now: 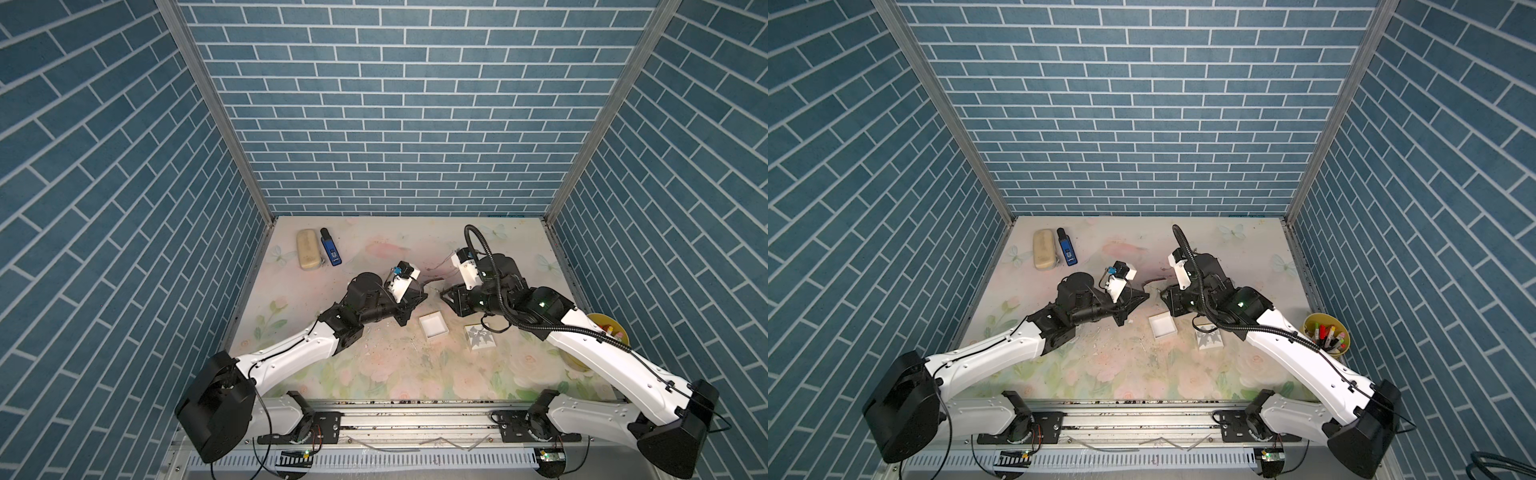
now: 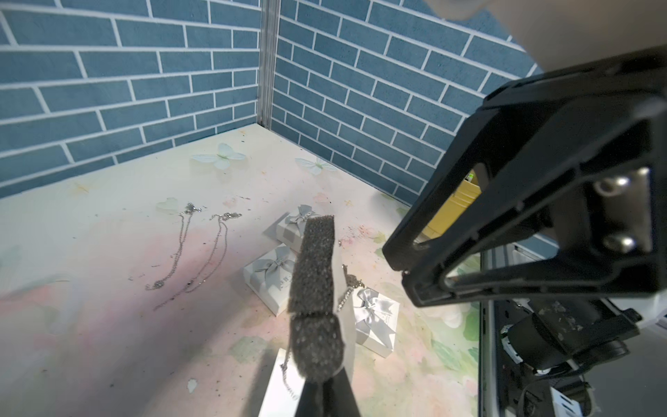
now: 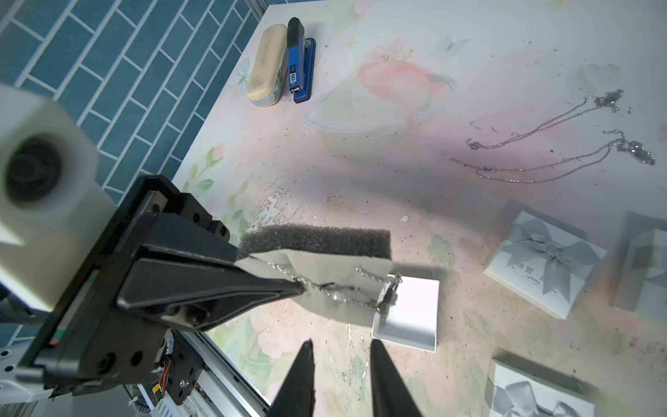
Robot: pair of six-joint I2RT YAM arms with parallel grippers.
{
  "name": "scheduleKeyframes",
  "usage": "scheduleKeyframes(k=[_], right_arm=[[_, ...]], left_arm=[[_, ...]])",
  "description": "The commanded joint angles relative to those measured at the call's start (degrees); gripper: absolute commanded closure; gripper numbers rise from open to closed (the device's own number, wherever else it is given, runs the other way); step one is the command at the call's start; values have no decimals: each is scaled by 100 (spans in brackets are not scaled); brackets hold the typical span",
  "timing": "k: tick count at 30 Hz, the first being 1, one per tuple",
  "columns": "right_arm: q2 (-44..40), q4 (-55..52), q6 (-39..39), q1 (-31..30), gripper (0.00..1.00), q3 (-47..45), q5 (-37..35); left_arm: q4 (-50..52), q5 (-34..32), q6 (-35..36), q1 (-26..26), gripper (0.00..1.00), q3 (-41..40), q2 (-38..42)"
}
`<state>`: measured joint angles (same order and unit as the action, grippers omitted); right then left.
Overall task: Take the necklace out of the lift-off lid jewelry box
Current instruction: Take out the inner lining from the jewelry box, then pick up the necklace from the inner lining.
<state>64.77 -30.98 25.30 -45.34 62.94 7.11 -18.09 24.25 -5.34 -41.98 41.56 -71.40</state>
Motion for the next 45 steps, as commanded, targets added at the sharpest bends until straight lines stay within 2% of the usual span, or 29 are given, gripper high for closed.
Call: scheduleKeyframes(k=[1,4,7,9,12,13,17,20,26,35,45], right_arm=[[-318,344,-405,-25,76,-247,-167],[-480,713,-478,-14,84,-504,-283],[-544,1030,-503,-19,83,-686,-245],[-535,1212,-667,-19,75,-828,85],[-586,1483,-954,-20,58,-1173,114],[-626,1640,-1010,-26,55,-1291,87],[-661,1985,-1168,-20,50,-1434,278],[-568,2225,-1280,-20,46,-1532,484],[-276,2992,-1201,-21,48,-1740,700],[315,3421,-1194,-26,45,-1557,798],[551,3692,-1229,-22,57,-1377,936]], left_arm=[[400,-354,896,3,100,80,321],[470,-381,1155,4,100,73,515],[551,-471,1260,3,100,82,668],[637,-548,1401,-3,100,61,784],[764,-637,1600,-3,100,115,1023],[858,-622,1686,-4,100,167,1086],[1457,-835,2097,-4,100,455,1070],[1369,-913,2082,-2,100,426,1045],[1063,-966,1648,-4,100,362,1056],[881,-1037,1202,-4,100,357,1139],[534,-973,818,-6,100,214,1108]])
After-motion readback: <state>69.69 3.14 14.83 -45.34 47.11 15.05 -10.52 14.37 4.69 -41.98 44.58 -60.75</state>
